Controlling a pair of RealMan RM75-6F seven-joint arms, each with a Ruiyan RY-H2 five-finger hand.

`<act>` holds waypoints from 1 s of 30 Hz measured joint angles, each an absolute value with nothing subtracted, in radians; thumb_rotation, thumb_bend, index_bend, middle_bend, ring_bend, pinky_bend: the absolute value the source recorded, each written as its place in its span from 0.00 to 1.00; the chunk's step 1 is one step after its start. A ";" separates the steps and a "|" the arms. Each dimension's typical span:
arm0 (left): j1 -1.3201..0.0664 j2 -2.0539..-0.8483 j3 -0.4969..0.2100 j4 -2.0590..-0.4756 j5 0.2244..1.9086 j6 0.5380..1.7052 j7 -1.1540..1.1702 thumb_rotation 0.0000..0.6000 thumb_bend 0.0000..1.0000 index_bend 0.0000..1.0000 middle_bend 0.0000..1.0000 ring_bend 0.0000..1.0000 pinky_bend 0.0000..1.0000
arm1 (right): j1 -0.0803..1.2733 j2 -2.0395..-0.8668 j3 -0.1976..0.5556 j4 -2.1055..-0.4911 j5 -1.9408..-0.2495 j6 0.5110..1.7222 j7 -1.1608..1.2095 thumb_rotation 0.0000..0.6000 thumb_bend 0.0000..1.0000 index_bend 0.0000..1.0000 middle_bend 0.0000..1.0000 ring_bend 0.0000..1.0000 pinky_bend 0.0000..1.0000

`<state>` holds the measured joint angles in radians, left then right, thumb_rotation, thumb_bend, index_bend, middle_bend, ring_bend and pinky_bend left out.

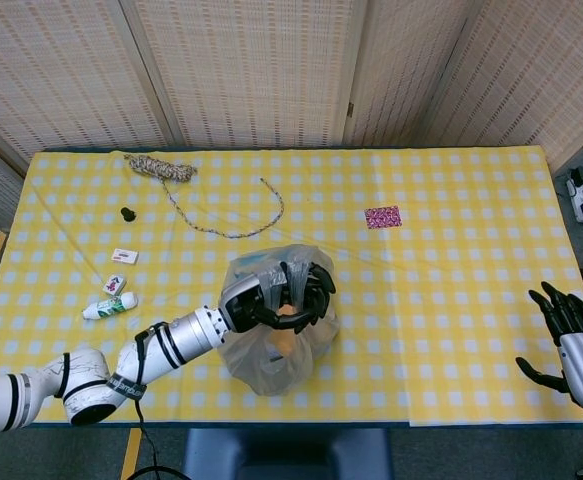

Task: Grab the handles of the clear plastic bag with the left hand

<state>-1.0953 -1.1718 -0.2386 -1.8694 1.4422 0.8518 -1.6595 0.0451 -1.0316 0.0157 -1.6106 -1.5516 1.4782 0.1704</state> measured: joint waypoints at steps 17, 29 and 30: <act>-1.024 -1.065 -0.346 -2.087 1.066 0.759 -1.351 1.00 0.63 0.40 0.70 0.77 0.94 | 0.048 -1.035 0.013 -1.617 -1.553 1.469 0.155 1.00 0.25 0.00 0.00 0.00 0.00; -0.950 -0.970 -0.495 -2.169 1.048 0.760 -1.318 1.00 0.63 0.44 0.71 0.77 0.94 | 0.046 -1.032 0.006 -1.623 -1.571 1.478 0.163 1.00 0.25 0.00 0.00 0.00 0.00; -0.948 -0.954 -0.519 -2.177 1.043 0.760 -1.316 1.00 0.63 0.44 0.71 0.77 0.94 | 0.046 -1.031 0.006 -1.623 -1.572 1.479 0.164 1.00 0.25 0.00 0.00 0.00 0.00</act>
<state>-0.9481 -0.9539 -0.5189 -2.1767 1.0432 0.7596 -1.3156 0.0457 -1.0314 0.0061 -1.6229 -1.5722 1.4787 0.1643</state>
